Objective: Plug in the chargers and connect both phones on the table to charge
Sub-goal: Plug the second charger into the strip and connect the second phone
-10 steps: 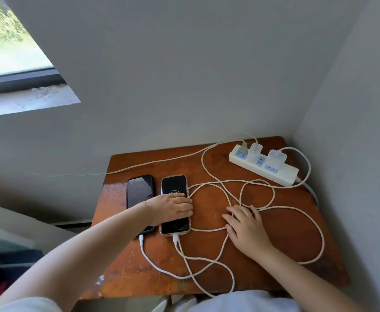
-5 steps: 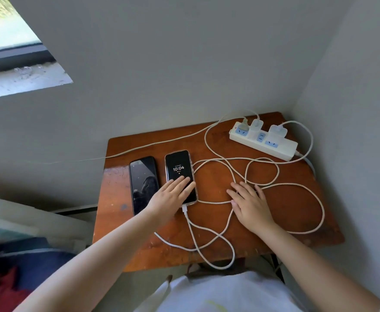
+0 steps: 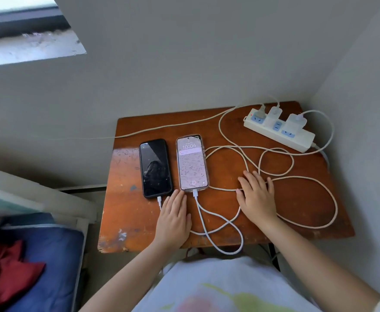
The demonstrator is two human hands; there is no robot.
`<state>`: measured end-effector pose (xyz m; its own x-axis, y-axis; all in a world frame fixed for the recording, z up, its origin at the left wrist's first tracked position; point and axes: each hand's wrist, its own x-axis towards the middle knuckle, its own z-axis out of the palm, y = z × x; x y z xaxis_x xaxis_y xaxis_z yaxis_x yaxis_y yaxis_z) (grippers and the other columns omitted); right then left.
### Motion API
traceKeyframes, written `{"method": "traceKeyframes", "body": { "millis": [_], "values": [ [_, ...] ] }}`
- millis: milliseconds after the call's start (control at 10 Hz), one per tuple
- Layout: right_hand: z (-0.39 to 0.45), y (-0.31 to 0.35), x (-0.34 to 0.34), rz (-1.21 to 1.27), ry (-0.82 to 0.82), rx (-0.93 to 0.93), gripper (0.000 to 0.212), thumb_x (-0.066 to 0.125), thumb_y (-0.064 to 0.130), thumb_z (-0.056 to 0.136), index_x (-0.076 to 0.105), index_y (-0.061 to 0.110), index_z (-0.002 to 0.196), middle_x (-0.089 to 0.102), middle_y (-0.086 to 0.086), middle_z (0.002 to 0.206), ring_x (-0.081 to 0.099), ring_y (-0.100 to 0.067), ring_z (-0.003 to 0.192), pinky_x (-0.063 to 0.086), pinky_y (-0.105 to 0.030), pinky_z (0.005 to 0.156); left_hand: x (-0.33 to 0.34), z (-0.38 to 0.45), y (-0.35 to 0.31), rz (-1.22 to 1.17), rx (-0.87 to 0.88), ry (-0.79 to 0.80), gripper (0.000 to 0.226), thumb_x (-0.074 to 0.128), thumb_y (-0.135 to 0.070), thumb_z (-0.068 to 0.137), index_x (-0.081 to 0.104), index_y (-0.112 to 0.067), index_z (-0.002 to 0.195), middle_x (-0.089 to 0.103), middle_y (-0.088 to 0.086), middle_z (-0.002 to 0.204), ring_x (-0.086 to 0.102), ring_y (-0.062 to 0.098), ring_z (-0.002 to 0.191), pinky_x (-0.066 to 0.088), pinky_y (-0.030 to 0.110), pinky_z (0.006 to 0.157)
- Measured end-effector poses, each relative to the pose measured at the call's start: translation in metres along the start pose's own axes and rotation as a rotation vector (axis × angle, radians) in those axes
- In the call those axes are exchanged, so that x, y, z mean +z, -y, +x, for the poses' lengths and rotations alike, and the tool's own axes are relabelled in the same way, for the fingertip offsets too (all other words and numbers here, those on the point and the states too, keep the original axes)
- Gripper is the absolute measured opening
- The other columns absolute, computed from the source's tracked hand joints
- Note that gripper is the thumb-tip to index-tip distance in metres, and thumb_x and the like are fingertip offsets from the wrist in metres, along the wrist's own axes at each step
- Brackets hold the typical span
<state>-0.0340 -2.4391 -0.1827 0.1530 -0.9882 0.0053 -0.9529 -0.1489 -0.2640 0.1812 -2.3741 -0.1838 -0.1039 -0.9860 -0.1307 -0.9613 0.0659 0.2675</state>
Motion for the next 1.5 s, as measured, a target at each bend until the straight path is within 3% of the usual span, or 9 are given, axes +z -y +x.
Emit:
{"method": "traceKeyframes", "body": {
  "millis": [100,300,1500],
  "values": [
    [0.0006,0.0017,0.0010,-0.011,-0.022,-0.006,0.028,0.061,0.016,0.083,0.066,0.003,0.107,0.064,-0.020,0.119,0.054,-0.040,0.116,0.036,-0.064,0.095,0.0006,-0.0014,0.0005,0.000,-0.039,-0.007,0.052,0.035,-0.030,0.094,0.025,-0.004,0.139,0.028,0.013,0.149,0.017,0.025,0.139,-0.002,0.029,0.109],
    [0.0003,0.0016,0.0028,0.000,-0.025,0.012,0.030,0.068,0.010,0.080,0.064,0.002,0.109,0.062,-0.020,0.122,0.052,-0.040,0.119,0.033,-0.064,0.098,0.0050,0.0037,0.0017,0.064,-0.033,0.056,0.058,0.020,-0.039,0.095,-0.001,-0.012,0.143,0.001,0.006,0.155,-0.005,0.018,0.141,-0.015,0.027,0.106],
    [-0.0002,0.0030,0.0031,0.018,-0.007,0.019,0.030,0.062,0.012,0.084,0.062,0.002,0.113,0.058,-0.020,0.127,0.047,-0.039,0.124,0.027,-0.062,0.103,0.0086,0.0033,0.0039,0.086,-0.042,0.078,0.059,0.022,-0.040,0.095,0.002,-0.011,0.143,0.003,0.006,0.154,-0.006,0.017,0.141,-0.016,0.027,0.106]
  ]
}}
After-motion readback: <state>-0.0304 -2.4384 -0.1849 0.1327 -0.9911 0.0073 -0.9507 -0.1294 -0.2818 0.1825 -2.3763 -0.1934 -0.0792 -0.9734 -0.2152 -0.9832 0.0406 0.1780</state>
